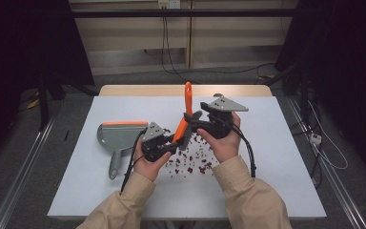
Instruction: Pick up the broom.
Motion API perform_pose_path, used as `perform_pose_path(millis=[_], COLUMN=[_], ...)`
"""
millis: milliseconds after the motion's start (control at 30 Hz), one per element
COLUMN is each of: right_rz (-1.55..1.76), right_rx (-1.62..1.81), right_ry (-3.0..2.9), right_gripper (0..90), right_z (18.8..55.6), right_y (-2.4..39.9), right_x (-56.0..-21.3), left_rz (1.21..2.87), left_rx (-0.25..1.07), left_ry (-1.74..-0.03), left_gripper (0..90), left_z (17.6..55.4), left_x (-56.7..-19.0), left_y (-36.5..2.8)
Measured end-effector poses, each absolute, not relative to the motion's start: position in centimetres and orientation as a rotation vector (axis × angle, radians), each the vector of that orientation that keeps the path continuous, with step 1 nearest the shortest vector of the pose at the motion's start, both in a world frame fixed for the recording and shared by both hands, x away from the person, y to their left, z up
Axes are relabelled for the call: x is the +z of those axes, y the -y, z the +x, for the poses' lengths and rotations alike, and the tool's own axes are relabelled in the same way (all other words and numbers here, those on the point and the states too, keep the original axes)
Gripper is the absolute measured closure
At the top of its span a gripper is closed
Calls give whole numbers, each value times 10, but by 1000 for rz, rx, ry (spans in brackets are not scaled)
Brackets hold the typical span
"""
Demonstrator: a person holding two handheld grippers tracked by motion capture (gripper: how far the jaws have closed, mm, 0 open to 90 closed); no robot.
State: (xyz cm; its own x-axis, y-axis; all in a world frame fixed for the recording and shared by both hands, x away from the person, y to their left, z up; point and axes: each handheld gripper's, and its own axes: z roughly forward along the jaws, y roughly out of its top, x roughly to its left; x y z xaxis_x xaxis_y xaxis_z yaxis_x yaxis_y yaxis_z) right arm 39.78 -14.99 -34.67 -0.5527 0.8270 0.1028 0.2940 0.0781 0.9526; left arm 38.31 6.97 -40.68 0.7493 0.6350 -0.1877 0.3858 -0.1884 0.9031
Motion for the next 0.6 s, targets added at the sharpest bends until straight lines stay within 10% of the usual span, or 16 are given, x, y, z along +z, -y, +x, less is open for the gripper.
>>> perform_pose_path(millis=[600], right_rz=[1390], right_rx=[1519], right_ry=[-1897], right_gripper=[194], right_z=[397], right_y=[113], right_x=[-374], left_rz=[1799], left_rx=[397], left_ry=[-780], left_gripper=[699], left_z=[374], left_x=[-407], left_y=[-65])
